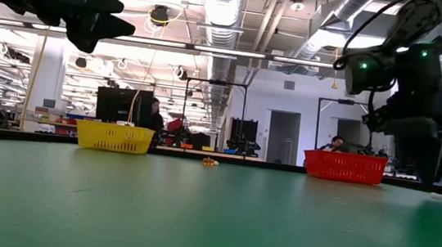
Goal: Sort Halloween decoration
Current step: Put the white bone toy into the blue bin
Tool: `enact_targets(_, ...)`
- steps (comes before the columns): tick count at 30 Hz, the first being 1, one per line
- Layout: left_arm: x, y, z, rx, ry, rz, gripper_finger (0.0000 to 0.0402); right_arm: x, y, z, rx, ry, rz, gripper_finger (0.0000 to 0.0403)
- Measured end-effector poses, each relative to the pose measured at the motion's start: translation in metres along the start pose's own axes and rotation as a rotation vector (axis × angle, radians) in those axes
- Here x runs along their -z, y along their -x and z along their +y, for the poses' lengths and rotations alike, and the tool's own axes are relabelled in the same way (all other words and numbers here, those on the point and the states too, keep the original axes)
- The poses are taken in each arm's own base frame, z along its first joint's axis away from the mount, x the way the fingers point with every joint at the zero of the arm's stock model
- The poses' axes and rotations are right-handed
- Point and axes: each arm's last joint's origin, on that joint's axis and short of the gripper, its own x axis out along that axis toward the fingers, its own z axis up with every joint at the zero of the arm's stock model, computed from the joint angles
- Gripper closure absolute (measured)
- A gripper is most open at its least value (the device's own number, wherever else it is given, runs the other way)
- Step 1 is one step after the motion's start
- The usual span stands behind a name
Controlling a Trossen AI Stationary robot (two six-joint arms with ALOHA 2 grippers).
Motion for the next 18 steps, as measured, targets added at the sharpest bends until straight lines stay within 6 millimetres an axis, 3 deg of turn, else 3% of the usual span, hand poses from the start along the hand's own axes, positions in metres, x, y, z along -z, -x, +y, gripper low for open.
enact_targets(8, 0.000, 0.000, 0.000, 0.001, -0.002, 0.001, 0.0187, -0.005, -0.012, 0.003, 0.021, 0.050, 0.091, 0.0197)
enact_targets(18, 0.000, 0.000, -0.001, 0.022, -0.003, 0.004, 0.0187, -0.014, -0.024, 0.000, 0.013, 0.063, 0.181, 0.0279)
